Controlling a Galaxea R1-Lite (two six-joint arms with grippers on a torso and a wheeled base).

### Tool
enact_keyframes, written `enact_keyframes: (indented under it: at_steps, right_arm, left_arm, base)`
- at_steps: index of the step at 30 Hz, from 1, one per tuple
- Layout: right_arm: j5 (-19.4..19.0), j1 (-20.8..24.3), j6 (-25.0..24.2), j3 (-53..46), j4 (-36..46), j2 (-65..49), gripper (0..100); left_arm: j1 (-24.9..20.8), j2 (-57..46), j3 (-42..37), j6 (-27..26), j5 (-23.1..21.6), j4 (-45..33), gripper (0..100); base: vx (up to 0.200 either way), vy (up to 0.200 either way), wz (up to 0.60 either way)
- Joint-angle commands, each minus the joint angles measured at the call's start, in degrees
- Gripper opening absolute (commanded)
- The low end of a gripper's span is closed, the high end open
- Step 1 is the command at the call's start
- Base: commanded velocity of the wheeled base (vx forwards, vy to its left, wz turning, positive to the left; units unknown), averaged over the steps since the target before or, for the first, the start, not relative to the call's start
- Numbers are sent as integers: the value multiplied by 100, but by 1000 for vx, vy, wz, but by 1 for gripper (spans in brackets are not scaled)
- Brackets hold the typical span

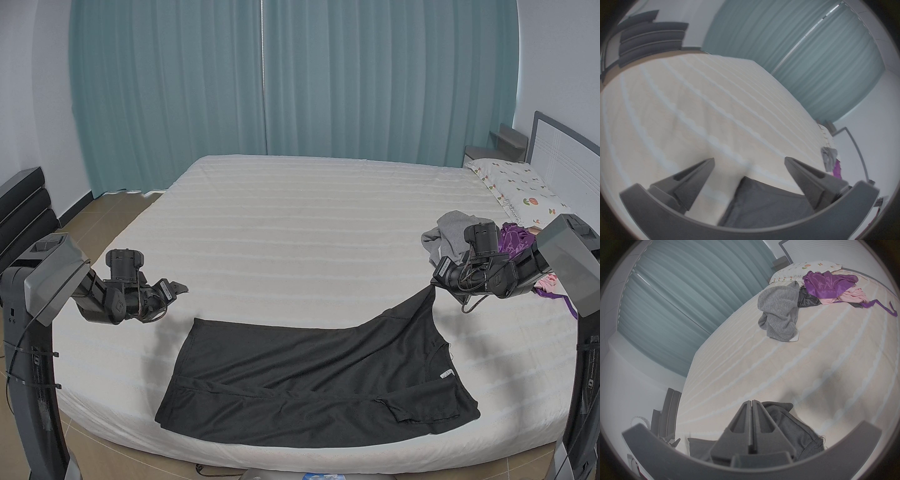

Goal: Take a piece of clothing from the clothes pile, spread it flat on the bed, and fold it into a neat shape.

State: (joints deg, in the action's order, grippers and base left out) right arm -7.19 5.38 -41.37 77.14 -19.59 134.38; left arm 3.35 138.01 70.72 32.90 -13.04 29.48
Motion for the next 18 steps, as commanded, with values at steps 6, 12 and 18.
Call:
enact_keyframes:
  at_steps: [6,12,18]
  right_arm:
    - [-1,-1,-2,3,8,54,0]
    - [7,7,7,3,8,54,0]
    - [-1,7,-2,11,8,45,0]
  left_arm:
    - [-485,657,592,-82,-533,-126,100]
    - [-511,859,610,-381,-357,-126,100]
    - [-520,912,610,-443,-199,-91,100]
  base:
    - [0,0,0]
    - [0,0,0]
    - [0,0,0]
